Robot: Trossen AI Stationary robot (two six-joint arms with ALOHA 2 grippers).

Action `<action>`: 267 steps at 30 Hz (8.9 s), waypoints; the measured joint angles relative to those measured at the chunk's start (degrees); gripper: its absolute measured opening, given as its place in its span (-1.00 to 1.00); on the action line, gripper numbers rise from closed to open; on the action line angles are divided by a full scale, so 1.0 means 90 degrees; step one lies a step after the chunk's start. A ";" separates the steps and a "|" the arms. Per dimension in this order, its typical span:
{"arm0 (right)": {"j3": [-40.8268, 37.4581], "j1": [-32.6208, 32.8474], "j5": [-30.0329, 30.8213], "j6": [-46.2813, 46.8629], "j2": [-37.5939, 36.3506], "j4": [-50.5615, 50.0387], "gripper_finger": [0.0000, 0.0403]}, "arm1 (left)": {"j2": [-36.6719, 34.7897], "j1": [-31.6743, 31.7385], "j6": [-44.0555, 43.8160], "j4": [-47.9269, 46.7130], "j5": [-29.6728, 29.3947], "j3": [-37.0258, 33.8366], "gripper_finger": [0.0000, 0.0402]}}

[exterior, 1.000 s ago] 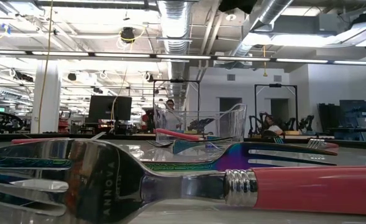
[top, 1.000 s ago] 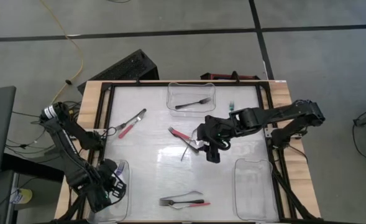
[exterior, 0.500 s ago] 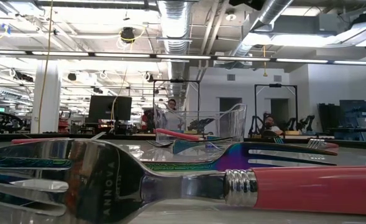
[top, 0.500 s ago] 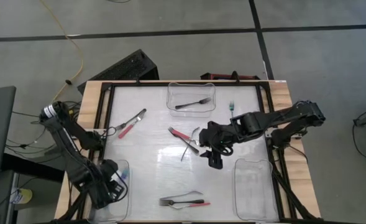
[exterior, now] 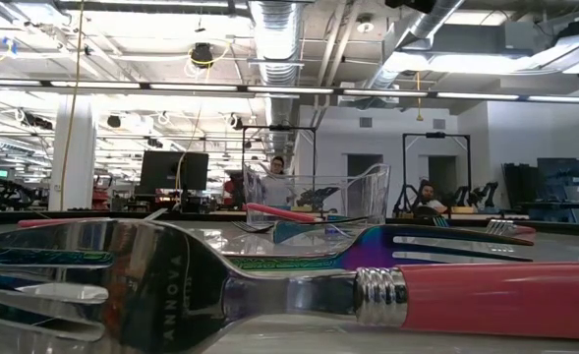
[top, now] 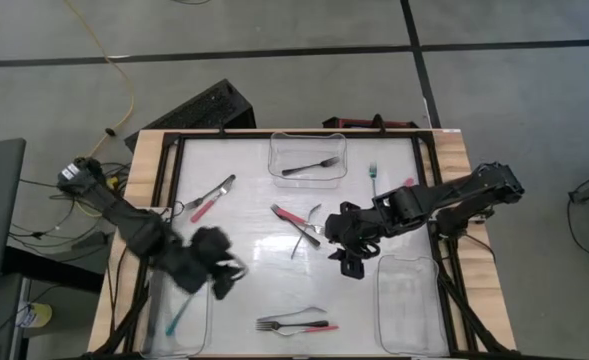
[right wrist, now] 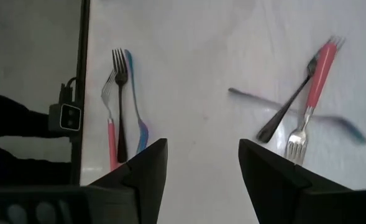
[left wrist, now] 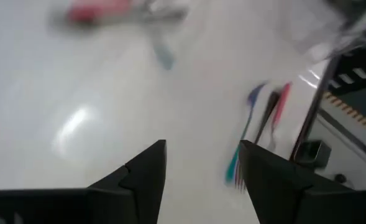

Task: Sort silverware by color (type)
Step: Put the pink fork into the bottom right transparent bin, then put the black fork into the top transparent bin

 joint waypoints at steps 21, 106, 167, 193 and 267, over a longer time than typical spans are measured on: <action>-0.0322 -0.0034 0.0462 0.0889 -0.0038 -0.3042 -0.05 | 0.1592 0.3864 0.5427 0.1155 0.3071 0.0000 -0.08; -0.1003 -0.0200 -0.0903 0.6074 -0.1684 -0.2441 -0.88 | -0.1546 0.4959 0.7625 0.0608 0.2570 -0.0119 -0.08; -0.0976 -0.0403 0.1321 0.3735 -0.1097 -0.3036 -0.10 | -0.0380 0.4883 0.6787 0.0843 0.3035 -0.0117 -0.08; -0.0979 -0.0627 0.1341 0.2369 -0.0653 -0.2843 -0.10 | 0.5040 0.4236 1.1421 0.2181 0.2963 0.1628 -0.08; -0.0979 -0.0729 0.2125 0.2120 -0.0666 -0.2340 -0.10 | 0.2947 0.6696 1.2219 0.3354 0.4027 0.1965 -0.95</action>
